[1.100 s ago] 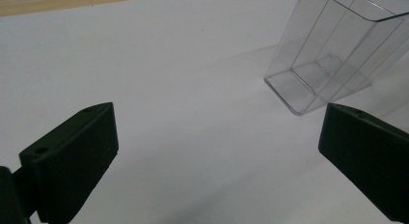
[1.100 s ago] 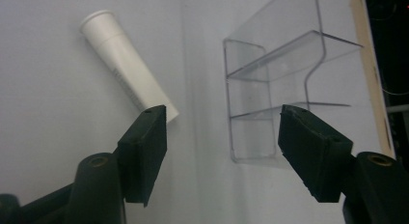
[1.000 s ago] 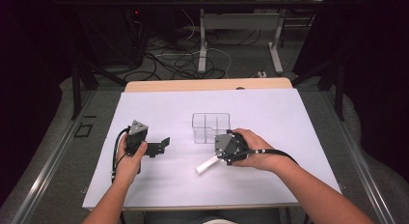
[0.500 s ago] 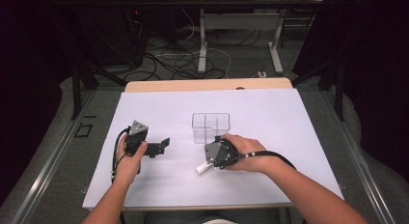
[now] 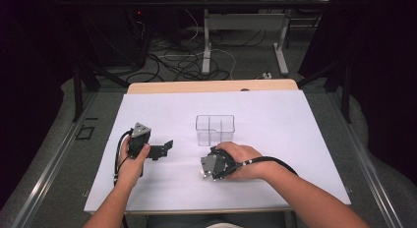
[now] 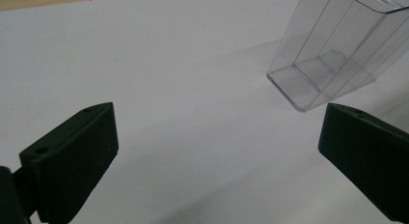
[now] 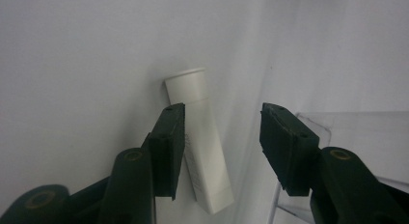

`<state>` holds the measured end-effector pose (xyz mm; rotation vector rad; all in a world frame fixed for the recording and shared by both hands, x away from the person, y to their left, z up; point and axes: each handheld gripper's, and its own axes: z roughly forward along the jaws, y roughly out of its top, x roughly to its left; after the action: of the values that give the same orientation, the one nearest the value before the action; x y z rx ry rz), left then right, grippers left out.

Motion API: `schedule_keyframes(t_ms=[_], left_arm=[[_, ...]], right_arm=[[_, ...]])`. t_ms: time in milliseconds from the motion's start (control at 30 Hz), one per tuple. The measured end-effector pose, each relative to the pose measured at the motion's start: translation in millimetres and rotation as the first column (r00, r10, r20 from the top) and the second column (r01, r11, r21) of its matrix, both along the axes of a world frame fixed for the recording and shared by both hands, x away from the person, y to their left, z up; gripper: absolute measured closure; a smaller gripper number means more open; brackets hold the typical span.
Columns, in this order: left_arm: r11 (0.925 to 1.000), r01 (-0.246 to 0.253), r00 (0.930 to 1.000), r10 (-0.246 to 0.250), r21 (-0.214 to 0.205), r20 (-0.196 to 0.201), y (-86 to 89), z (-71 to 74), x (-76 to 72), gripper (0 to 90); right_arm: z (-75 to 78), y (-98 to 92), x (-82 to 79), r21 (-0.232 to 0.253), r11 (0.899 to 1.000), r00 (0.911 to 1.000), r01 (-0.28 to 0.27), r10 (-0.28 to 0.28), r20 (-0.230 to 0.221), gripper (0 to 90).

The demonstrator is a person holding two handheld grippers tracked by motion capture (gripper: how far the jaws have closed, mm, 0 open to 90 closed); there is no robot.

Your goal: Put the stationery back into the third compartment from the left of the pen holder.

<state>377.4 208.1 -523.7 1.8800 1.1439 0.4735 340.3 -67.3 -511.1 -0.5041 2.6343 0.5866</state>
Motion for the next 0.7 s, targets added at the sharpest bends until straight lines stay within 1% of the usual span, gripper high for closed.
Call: schedule_keyframes(t_ms=[100, 133, 167, 200, 233, 267, 300, 333, 367, 433, 500, 533, 567, 600, 633, 667, 700], left_arm=[[1.0000, -0.002, 1.0000, 0.002, 0.000, 0.001, 0.5, -0.2, 0.4, 0.3], [1.0000, -0.003, 1.0000, 0.003, -0.001, 0.000, 0.7, -0.3, 0.5, 0.3], [1.0000, -0.002, 1.0000, 0.001, -0.005, -0.009, 0.8, -0.2, 0.4, 0.3], [1.0000, 0.002, 1.0000, -0.002, 0.003, -0.006, 1.4, -0.2, 0.6, 0.3], [1.0000, 0.002, 1.0000, -0.002, 0.005, -0.005, 1.5, -0.1, 0.6, 0.3], [1.0000, -0.002, 1.0000, 0.002, -0.001, -0.008, 1.3, -0.1, 0.5, 0.3], [1.0000, 0.000, 1.0000, 0.000, 0.001, -0.007, 1.9, 0.0, 0.6, 0.3], [1.0000, -0.003, 0.9999, 0.003, -0.006, -0.011, 1.7, -0.1, 0.4, 0.3], [0.9999, -0.008, 1.0000, 0.008, -0.009, -0.004, 1.3, -1.0, 0.6, 0.3], [1.0000, -0.003, 1.0000, 0.003, -0.002, 0.001, 1.8, -1.1, 0.9, 0.3], [1.0000, -0.003, 1.0000, 0.003, -0.002, -0.001, 2.0, -1.0, 0.7, 0.3], [1.0000, -0.003, 1.0000, 0.003, -0.003, -0.001, 2.2, -0.9, 0.8, 0.3], [1.0000, -0.004, 1.0000, 0.004, -0.003, -0.001, 2.2, -0.8, 0.6, 0.3], [1.0000, -0.004, 1.0000, 0.004, -0.002, -0.001, 2.3, -0.8, 0.6, 0.3], [1.0000, -0.004, 1.0000, 0.004, -0.001, -0.001, 2.4, -0.8, 0.5, 0.3], [1.0000, -0.006, 1.0000, 0.006, -0.002, 0.000, 2.4, -0.8, 0.5, 0.3], [0.9999, -0.006, 1.0000, 0.006, -0.008, 0.000, 2.2, -0.8, 0.4, 0.3]], right_arm=[[-1.8, 2.7, -1.4, -0.018, 1.000, 0.9995, -0.025, 0.024, -0.021, 53.7], [-3.8, 3.3, -2.2, -0.009, 1.000, 0.9995, -0.023, 0.023, -0.023, 54.0], [-4.6, 4.6, -1.7, -0.023, 0.999, 0.9989, -0.039, 0.038, -0.028, 54.1], [-5.8, 4.8, -2.0, -0.024, 0.999, 0.9990, -0.042, 0.042, -0.018, 54.5], [-6.4, 5.4, -2.2, -0.045, 0.998, 0.9987, -0.042, 0.041, -0.030, 54.6], [-8.3, 5.9, -2.2, -0.036, 0.998, 0.9985, -0.052, 0.051, -0.021, 54.9], [-9.3, 6.3, -2.5, -0.037, 0.998, 0.9983, -0.055, 0.054, -0.021, 55.0], [-9.2, 7.1, -2.3, -0.058, 0.996, 0.9979, -0.061, 0.059, -0.028, 55.0], [-10.0, 7.7, -2.6, -0.062, 0.997, 0.9982, -0.055, 0.053, -0.029, 55.0], [-11.7, 8.6, -2.0, -0.054, 0.997, 0.9981, -0.060, 0.059, -0.018, 54.9], [-12.0, 11.0, -0.7, -0.079, 0.994, 0.9973, -0.072, 0.070, -0.022, 54.9], [-13.4, 11.9, -0.8, -0.066, 0.995, 0.9976, -0.069, 0.068, -0.016, 55.0], [-13.3, 13.4, -0.7, -0.083, 0.994, 0.9973, -0.072, 0.070, -0.025, 54.9], [-14.8, 14.7, -0.6, -0.071, 0.995, 0.9972, -0.073, 0.072, -0.018, 54.9], [-14.4, 16.0, -0.1, -0.089, 0.993, 0.9966, -0.081, 0.079, -0.025, 54.9], [-15.7, 17.6, -0.6, -0.083, 0.994, 0.9967, -0.078, 0.075, -0.028, 54.9], [-16.6, 19.5, 0.1, -0.084, 0.992, 0.9956, -0.093, 0.091, -0.020, 54.9]])
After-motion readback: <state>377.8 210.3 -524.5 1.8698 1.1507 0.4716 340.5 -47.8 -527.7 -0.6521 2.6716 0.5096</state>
